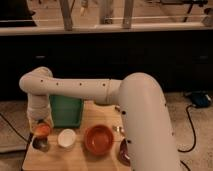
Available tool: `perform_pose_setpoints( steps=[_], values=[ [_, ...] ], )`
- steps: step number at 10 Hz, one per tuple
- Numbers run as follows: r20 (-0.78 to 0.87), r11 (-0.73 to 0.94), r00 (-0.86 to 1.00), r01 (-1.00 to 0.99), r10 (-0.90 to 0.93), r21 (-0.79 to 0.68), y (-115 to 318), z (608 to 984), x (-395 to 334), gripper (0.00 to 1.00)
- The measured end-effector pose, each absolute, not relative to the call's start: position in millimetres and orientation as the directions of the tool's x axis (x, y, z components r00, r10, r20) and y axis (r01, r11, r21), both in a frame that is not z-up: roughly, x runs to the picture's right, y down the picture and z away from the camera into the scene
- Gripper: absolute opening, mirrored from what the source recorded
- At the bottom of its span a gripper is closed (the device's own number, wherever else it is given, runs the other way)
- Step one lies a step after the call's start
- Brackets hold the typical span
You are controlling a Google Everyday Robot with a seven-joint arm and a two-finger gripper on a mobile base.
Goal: Place apple in metal cup
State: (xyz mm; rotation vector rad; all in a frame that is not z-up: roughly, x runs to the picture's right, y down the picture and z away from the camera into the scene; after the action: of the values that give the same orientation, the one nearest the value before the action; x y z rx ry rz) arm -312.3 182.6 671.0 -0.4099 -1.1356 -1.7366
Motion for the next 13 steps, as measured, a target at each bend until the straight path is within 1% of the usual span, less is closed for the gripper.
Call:
perform_pose_setpoints(
  steps=[7, 8, 10, 11, 13],
  values=[
    [0.703, -0.110, -0.481, 0.857, -0.524, 0.503, 200.1, 673.2, -328.0, 0.00],
    [0.707, -0.117, -0.482, 0.858, -0.517, 0.500, 203.4, 673.4, -330.0, 0.03],
    [0.713, -0.120, -0.478, 0.862, -0.513, 0.493, 204.8, 674.3, -330.7, 0.19],
    [0.716, -0.118, -0.475, 0.864, -0.512, 0.489, 204.7, 675.1, -330.6, 0.31],
    [0.718, -0.118, -0.474, 0.865, -0.509, 0.487, 205.4, 675.0, -330.9, 0.49]
  ],
)
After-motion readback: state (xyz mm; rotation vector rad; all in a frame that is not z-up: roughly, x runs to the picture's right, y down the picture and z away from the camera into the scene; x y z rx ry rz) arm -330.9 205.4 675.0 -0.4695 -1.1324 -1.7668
